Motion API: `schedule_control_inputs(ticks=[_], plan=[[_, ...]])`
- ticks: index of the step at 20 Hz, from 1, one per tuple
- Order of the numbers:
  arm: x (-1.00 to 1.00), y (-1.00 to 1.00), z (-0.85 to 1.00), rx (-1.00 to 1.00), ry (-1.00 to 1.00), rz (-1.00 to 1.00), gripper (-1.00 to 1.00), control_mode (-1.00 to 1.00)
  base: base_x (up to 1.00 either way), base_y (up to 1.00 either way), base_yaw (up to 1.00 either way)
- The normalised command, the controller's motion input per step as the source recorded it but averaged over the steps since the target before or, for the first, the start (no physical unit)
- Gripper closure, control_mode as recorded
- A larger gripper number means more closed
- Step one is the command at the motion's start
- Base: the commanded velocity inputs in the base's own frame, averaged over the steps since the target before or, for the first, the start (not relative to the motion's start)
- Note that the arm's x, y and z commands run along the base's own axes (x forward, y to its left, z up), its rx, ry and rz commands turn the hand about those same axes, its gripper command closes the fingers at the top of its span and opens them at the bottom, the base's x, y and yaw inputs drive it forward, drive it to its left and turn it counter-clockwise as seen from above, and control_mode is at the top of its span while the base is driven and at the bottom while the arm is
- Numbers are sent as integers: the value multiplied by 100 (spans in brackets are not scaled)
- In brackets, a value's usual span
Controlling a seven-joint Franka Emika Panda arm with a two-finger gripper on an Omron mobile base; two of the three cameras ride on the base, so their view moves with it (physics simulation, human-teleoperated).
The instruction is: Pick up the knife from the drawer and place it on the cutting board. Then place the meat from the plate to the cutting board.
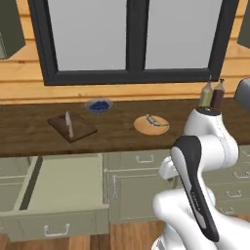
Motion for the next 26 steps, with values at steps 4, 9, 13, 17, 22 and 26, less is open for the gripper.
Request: schedule_control_inputs(ticks=[4, 9, 13, 17, 22, 26], plan=[[0, 0, 0, 0, 0, 0, -100, 100, 24, -68, 6], [0, 0, 0, 0, 0, 0, -100, 100, 23, -51, 30], [0, 0, 0, 0, 0, 0, -100, 100, 33, -39, 30], [0, 0, 0, 0, 0, 0, -100, 100, 45, -6, 17], [0, 0, 0, 0, 0, 0, -100, 100, 51, 1, 16], [0, 0, 0, 0, 0, 0, -100, 100, 52, 0, 4]])
